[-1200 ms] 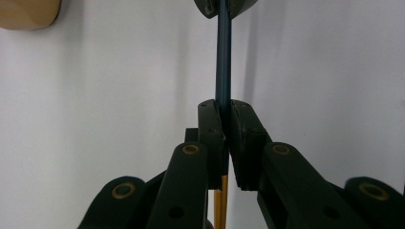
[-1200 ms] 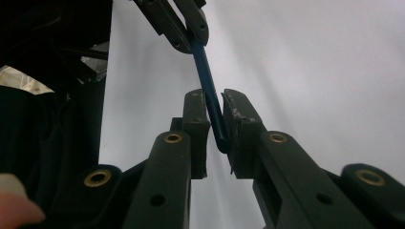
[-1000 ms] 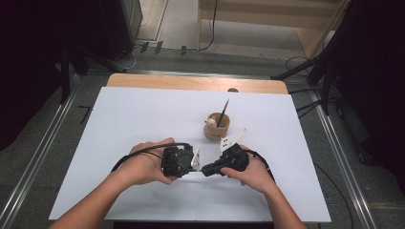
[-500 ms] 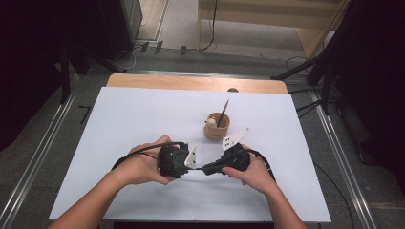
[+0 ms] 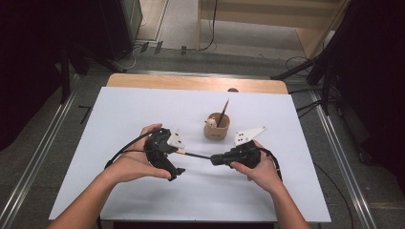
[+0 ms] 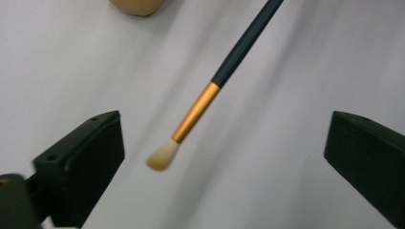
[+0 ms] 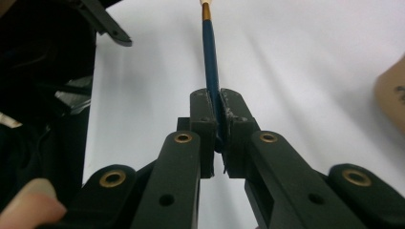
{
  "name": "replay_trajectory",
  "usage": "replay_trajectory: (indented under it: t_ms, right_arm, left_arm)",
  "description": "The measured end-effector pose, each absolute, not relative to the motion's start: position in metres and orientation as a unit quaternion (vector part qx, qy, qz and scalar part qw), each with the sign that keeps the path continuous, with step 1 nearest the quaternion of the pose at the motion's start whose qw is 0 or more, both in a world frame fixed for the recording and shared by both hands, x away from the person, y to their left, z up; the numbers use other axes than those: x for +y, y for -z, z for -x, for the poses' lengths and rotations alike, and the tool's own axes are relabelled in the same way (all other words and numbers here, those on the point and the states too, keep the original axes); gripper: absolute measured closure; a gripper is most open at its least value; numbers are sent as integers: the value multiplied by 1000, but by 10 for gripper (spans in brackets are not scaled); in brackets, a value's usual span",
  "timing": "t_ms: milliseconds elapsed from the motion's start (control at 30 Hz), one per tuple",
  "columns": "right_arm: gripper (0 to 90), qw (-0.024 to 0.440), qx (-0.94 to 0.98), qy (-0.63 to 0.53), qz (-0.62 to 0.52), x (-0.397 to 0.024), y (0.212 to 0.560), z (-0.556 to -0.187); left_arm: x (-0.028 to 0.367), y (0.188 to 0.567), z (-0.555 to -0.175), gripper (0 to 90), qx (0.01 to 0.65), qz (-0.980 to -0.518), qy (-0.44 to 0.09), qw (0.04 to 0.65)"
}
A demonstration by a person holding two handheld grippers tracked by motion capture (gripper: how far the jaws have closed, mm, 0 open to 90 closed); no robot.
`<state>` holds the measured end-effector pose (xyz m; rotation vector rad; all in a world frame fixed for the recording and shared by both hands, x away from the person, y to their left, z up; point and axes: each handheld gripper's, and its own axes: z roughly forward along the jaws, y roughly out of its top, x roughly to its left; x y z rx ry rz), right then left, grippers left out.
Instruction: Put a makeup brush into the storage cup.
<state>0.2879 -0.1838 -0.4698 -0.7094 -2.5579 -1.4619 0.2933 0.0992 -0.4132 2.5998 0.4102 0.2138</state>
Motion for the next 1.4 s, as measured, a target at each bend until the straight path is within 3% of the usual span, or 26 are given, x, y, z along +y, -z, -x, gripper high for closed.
replay_trajectory:
  t_ms: [633, 1200, 1400]
  right_arm:
    - [864, -39, -796, 545, 259, -206, 460, -280]
    - [865, -80, -759, 597, 248, -195, 457, -271]
    - [865, -86, -754, 602, 250, -190, 458, -270]
  left_arm:
    - [126, 411, -307, 0, 251, -890, -103, 367]
    - [109, 417, -301, 5, 273, -844, -42, 459]
    - [103, 413, -301, 48, 290, -818, -31, 496]
